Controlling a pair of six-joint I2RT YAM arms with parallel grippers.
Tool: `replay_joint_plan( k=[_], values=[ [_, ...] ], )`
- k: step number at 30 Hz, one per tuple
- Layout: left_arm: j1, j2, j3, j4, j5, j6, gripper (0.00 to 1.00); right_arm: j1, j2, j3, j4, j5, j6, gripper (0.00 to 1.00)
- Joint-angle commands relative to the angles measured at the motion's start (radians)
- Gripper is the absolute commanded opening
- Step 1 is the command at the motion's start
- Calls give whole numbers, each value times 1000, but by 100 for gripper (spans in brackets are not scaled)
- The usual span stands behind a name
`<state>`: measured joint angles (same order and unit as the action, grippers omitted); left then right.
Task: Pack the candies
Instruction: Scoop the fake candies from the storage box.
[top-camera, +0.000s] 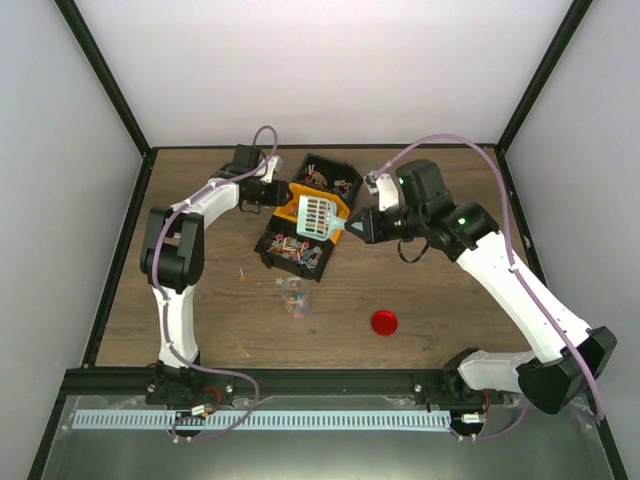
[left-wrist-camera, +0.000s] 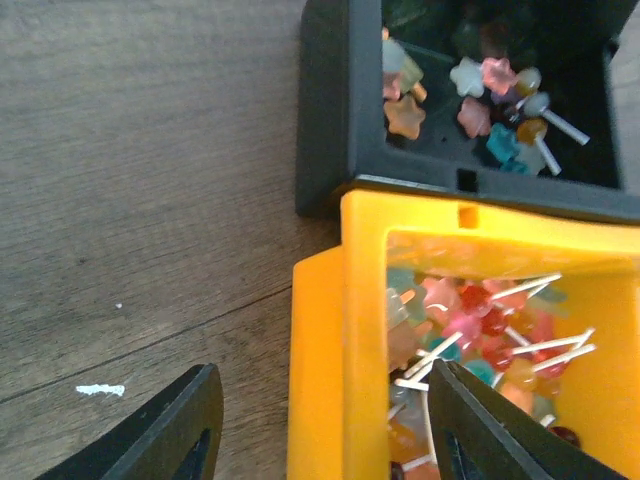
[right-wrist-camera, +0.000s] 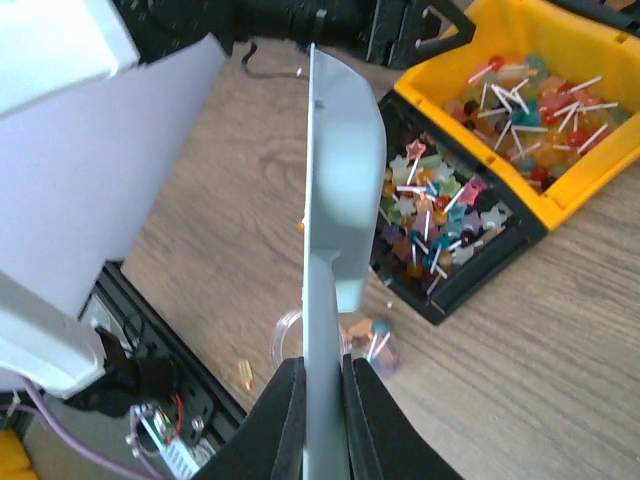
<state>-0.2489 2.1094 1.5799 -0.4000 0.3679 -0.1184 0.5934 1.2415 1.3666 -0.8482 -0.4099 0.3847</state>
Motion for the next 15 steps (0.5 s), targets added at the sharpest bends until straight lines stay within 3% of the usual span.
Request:
replay_joint_plan(
  k=[1,8,15],
  values=[
    [5,-91,-23,8,9,5,59,-58,69,43,118,-59,67,1],
    [5,-237,-100,42,-33,46,59,-162,162,49,280,-100,166,1],
    [-13,-426,-300,17,-162,153,56,-338,274,36,421,-267,228,1]
  ],
)
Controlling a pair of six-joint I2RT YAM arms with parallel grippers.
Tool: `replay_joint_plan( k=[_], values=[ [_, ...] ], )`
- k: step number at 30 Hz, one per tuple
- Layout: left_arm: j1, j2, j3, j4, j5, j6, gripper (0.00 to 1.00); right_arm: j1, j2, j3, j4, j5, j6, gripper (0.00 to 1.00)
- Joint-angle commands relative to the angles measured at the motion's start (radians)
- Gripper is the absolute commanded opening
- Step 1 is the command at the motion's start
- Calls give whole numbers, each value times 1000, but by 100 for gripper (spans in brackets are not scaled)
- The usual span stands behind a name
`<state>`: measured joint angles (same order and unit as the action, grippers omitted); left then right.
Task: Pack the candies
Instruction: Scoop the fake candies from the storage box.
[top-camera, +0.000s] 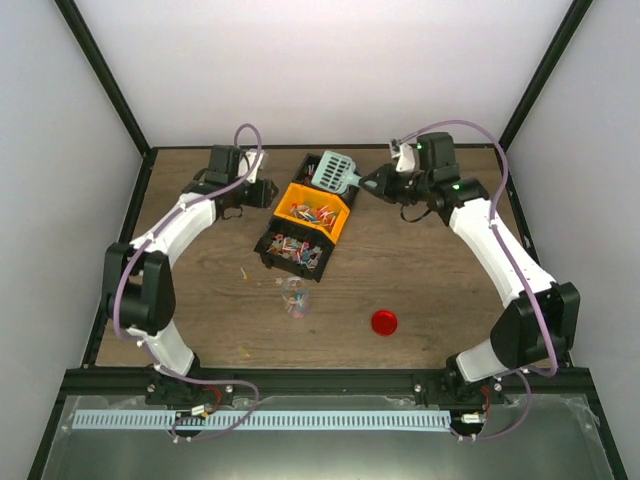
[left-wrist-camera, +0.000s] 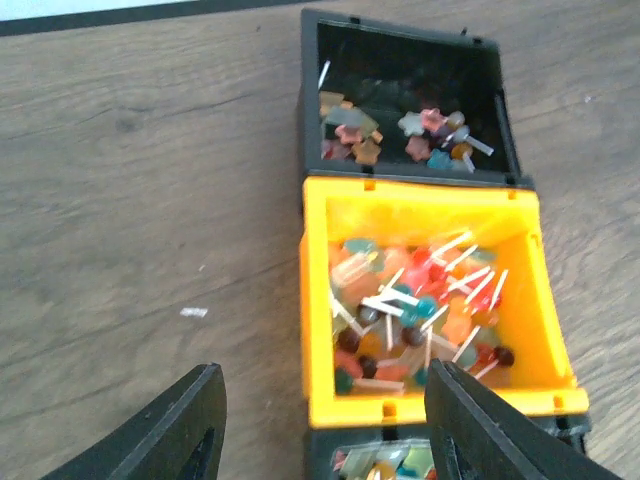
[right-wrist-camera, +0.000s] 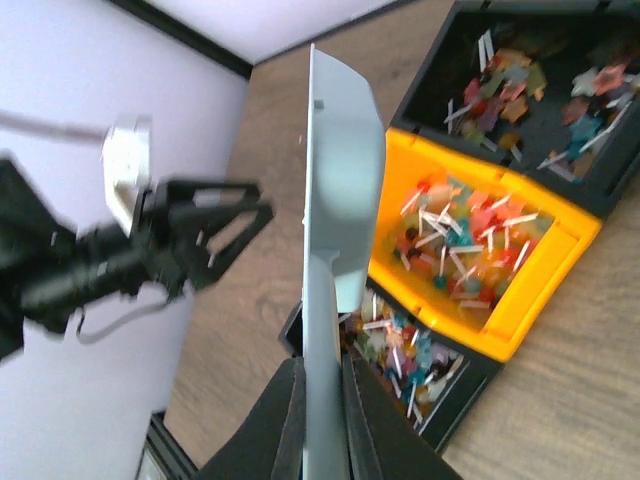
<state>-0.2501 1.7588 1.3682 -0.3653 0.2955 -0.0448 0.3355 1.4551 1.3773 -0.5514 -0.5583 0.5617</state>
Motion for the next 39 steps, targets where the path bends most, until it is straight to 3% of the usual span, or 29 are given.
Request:
replay_joint_plan(
  k=[1,7,14,20,31,39],
  values=[
    [-21,-91,-123,-27,-103,88,56,-94,82,37,135,-143,53,1],
    [-74,-86,-200,-73,-161,108,56,-108,202,119,185,-203,58,1],
    [-80,-29,-179,-101,-262,156,54,-115,279,161,184,-255,22,1],
    [-82,-2,-176,-117,-256,165,51,-138,318,172,184,-298,16,1],
    [-96,58,-116,-129,-259,207,15,-146,372,221,104,-306,16,1],
    [-129,136,-23,-124,-270,234,4,-145,326,178,-26,-154,173,1]
  ],
)
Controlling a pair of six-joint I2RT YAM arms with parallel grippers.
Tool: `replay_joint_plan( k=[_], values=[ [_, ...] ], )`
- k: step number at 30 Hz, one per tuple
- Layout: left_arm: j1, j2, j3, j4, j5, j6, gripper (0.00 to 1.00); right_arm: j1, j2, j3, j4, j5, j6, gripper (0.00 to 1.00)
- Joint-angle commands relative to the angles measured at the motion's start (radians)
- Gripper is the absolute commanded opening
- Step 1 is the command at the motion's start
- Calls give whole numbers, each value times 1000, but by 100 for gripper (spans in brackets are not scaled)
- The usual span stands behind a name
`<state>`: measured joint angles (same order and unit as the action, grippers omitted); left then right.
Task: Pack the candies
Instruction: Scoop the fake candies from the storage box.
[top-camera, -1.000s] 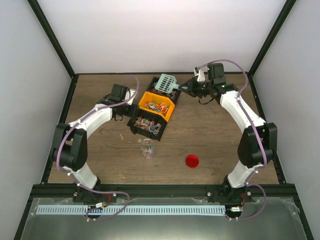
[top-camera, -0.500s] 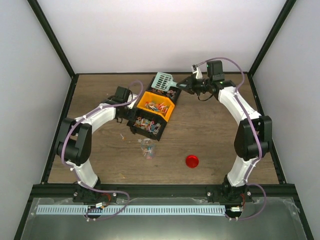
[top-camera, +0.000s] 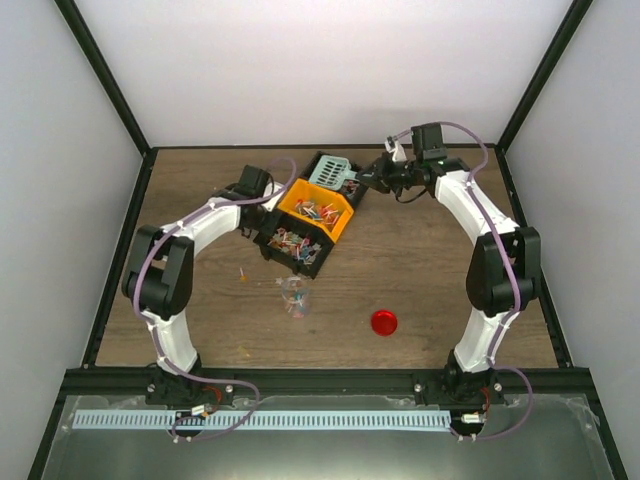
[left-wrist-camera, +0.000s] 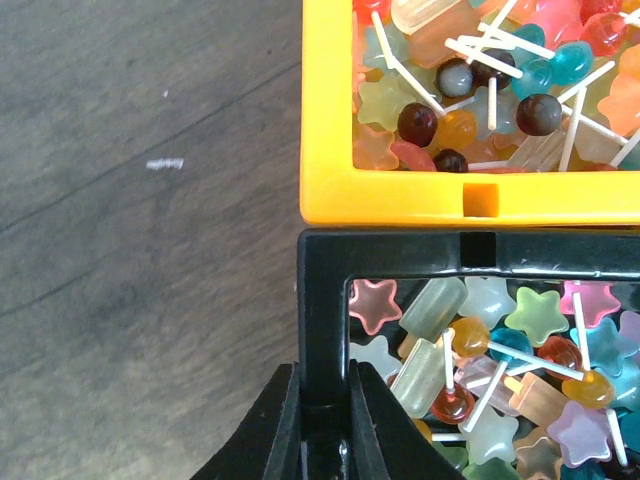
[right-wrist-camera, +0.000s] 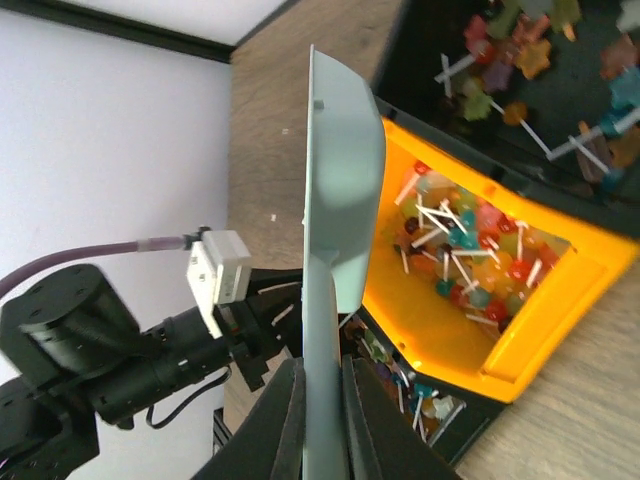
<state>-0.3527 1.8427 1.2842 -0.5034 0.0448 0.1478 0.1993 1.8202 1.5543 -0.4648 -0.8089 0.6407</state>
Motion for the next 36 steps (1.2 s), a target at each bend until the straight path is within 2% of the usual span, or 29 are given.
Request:
replay_joint_plan(
  k=[1,8,16,27,36],
  values=[
    [-31,69,82,14,-20,43,4,-9,-46,1,-144,115,111,1],
    [-71,163,185,12,-30,51,4,-9,-65,68,-378,333,139,1],
    [-100,190,170,39,-29,60,4,-9,-61,87,-505,381,173,1],
    [-101,186,153,68,-17,64,4,-9,41,222,-659,441,144,1],
    [-103,177,153,70,-26,60,4,27,76,248,-659,459,136,1]
  ],
)
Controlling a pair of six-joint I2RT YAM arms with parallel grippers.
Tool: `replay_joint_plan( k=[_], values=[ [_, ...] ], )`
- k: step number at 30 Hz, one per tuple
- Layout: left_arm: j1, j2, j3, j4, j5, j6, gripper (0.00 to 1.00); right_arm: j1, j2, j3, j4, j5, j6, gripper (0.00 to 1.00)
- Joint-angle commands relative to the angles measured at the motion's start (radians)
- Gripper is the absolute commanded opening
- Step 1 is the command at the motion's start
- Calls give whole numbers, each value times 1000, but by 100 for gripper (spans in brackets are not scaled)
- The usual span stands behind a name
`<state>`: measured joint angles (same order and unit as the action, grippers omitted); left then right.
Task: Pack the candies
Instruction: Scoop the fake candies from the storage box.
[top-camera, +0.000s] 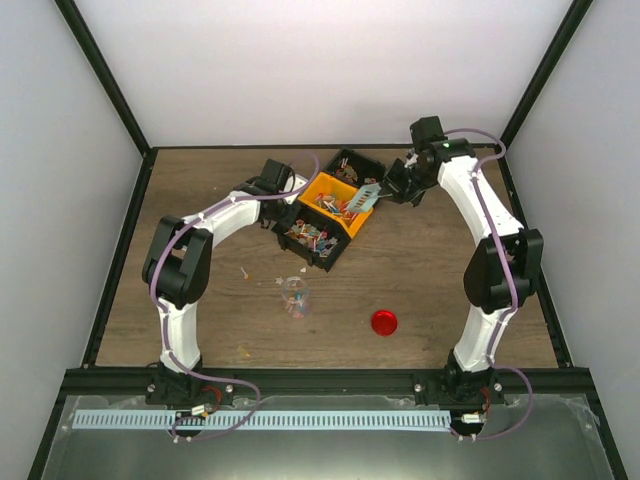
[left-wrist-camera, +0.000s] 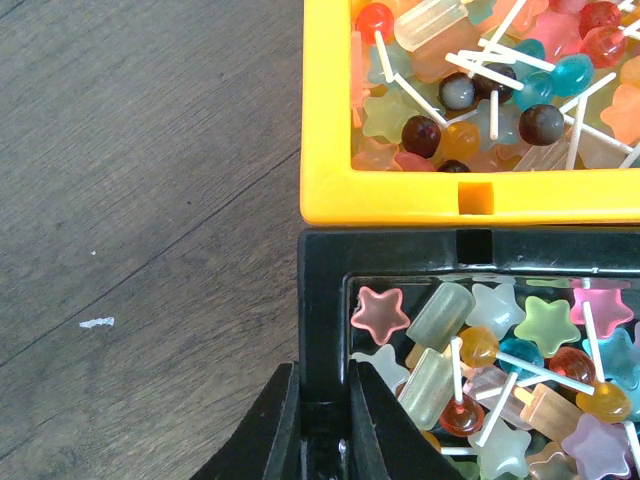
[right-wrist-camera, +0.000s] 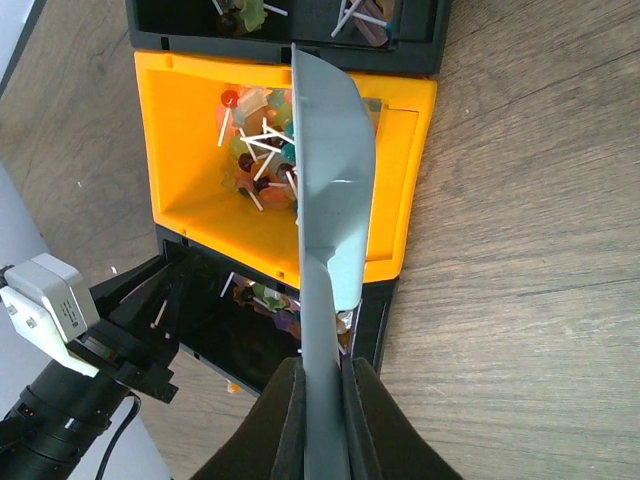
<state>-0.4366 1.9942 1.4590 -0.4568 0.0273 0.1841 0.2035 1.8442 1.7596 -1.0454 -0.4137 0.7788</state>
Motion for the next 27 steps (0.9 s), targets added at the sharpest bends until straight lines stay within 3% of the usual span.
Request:
replay_joint_plan(
  k=[1,16,27],
  values=[
    [-19,25,-22,23,-9,22,4,36,61,59,-90,72,-2,1],
    [-19,26,-30,43,15,6,4,98,-10,41,-141,132,83,1],
    [-18,4,-56,56,14,5,4,106,66,83,-147,156,85,1]
  ],
)
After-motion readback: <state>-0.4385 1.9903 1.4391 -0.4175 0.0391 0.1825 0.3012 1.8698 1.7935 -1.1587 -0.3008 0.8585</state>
